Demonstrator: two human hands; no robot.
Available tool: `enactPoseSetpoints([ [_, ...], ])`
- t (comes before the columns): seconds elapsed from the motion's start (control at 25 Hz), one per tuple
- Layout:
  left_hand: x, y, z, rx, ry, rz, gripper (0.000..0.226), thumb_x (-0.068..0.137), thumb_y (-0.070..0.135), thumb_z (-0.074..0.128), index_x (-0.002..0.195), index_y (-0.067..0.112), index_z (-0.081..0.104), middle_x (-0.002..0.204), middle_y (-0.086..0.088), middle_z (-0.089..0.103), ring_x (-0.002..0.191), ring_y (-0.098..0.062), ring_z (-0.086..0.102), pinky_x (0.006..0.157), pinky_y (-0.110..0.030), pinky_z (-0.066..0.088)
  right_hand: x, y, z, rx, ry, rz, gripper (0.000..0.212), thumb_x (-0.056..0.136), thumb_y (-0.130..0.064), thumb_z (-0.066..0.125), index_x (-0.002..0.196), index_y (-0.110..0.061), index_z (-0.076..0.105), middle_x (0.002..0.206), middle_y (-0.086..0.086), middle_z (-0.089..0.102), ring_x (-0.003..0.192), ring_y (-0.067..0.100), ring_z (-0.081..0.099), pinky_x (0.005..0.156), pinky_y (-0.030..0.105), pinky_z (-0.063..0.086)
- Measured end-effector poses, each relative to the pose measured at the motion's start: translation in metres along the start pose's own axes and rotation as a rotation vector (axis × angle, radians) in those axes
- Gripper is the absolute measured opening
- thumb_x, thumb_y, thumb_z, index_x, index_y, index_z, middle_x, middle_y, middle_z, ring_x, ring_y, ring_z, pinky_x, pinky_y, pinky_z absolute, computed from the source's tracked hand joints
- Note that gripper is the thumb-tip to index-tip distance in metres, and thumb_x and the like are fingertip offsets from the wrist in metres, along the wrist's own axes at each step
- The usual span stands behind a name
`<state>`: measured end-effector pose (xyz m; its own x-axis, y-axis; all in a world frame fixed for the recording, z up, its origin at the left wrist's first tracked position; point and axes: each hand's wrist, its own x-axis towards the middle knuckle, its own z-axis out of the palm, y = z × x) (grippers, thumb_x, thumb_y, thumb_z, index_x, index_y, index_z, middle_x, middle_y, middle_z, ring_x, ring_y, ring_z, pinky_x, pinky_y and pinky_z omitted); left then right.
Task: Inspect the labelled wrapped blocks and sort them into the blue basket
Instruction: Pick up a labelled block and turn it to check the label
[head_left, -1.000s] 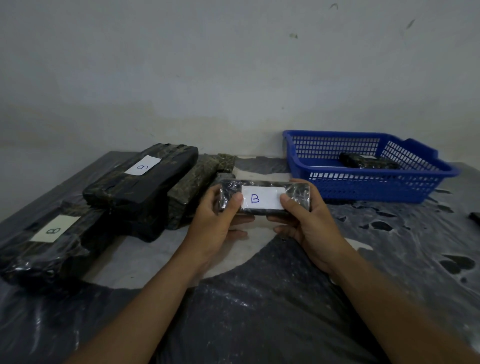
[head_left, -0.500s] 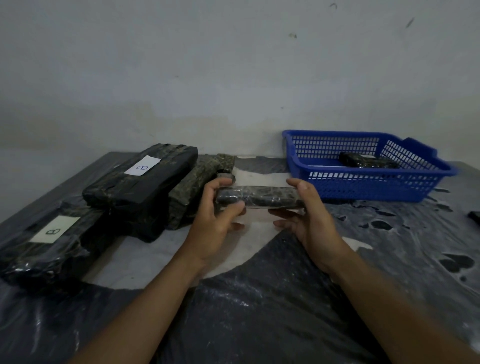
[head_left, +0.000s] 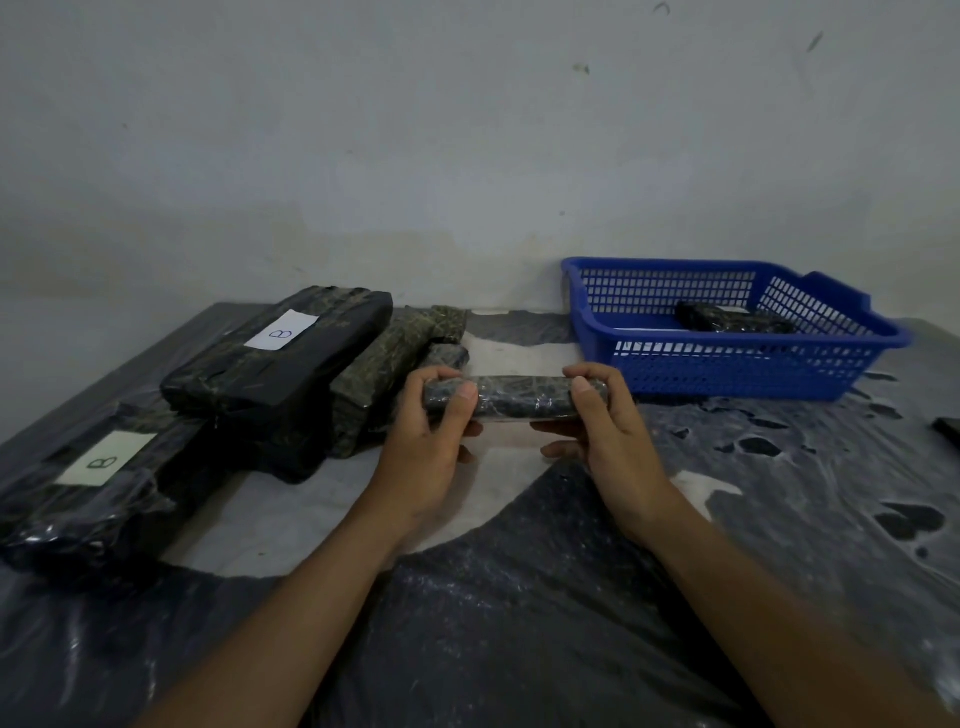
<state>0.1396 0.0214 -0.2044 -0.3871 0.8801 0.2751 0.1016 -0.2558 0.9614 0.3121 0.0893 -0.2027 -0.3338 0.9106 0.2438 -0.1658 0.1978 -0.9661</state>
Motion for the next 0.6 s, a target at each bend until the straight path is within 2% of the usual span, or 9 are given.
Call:
enactPoseSetpoints([
  [0.04, -0.0009, 0.0009, 0.0003, -0.003, -0.003, 0.0, 0.012, 0.101, 0.032, 0.056, 0.112, 0.029, 0.055, 0.105, 0.002, 0.066, 0.084, -0.008, 0.068, 0.063, -0.025, 0.053, -0.0005, -0.0005, 0.0005, 0.001, 0.011, 0.007, 0.008, 0.105, -0.03, 0.053, 0.113, -0.03, 0.056, 0.119, 0.009, 0.069, 0.1, 0.024, 0.075, 0.071, 0.035, 0.061],
  [0.2, -0.0036, 0.0024, 0.0012, 0.029, -0.006, 0.016, 0.022, 0.095, 0.036, 0.065, 0.111, 0.025, 0.053, 0.102, 0.003, 0.069, 0.082, -0.008, 0.07, 0.066, -0.028, 0.054, -0.0034, -0.0004, 0.0026, -0.095, 0.06, -0.033, 0.025, 0.095, -0.034, 0.067, 0.115, -0.027, 0.054, 0.113, 0.004, 0.072, 0.094, 0.017, 0.076, 0.066, 0.031, 0.062],
  [0.36, -0.0055, 0.0028, 0.0029, 0.084, -0.008, 0.023, 0.025, 0.097, 0.036, 0.064, 0.115, 0.025, 0.052, 0.103, 0.006, 0.069, 0.083, -0.004, 0.07, 0.066, -0.02, 0.052, -0.0053, -0.0003, 0.0031, -0.1, 0.098, -0.01, 0.034, 0.087, -0.042, 0.074, 0.113, -0.029, 0.056, 0.115, 0.005, 0.071, 0.094, 0.014, 0.076, 0.069, 0.028, 0.062],
  [0.48, -0.0084, 0.0051, 0.0038, 0.069, -0.008, 0.037, 0.028, 0.093, 0.04, 0.066, 0.114, 0.027, 0.053, 0.096, 0.011, 0.07, 0.083, -0.005, 0.071, 0.066, -0.018, 0.051, -0.0077, -0.0012, 0.0029, -0.186, 0.137, -0.046, 0.051, 0.073, -0.052, 0.083, 0.112, -0.031, 0.058, 0.108, -0.001, 0.072, 0.091, 0.009, 0.074, 0.075, 0.03, 0.061],
  [0.6, -0.0087, 0.0054, 0.0043, 0.122, 0.011, 0.056, 0.027, 0.091, 0.045, 0.065, 0.111, 0.031, 0.052, 0.099, 0.009, 0.069, 0.087, -0.005, 0.071, 0.068, -0.016, 0.05, -0.0071, 0.0009, 0.0038, -0.289, 0.182, -0.041, 0.05, 0.074, -0.052, 0.087, 0.111, -0.035, 0.057, 0.104, -0.007, 0.072, 0.092, 0.008, 0.072, 0.085, 0.037, 0.06],
])
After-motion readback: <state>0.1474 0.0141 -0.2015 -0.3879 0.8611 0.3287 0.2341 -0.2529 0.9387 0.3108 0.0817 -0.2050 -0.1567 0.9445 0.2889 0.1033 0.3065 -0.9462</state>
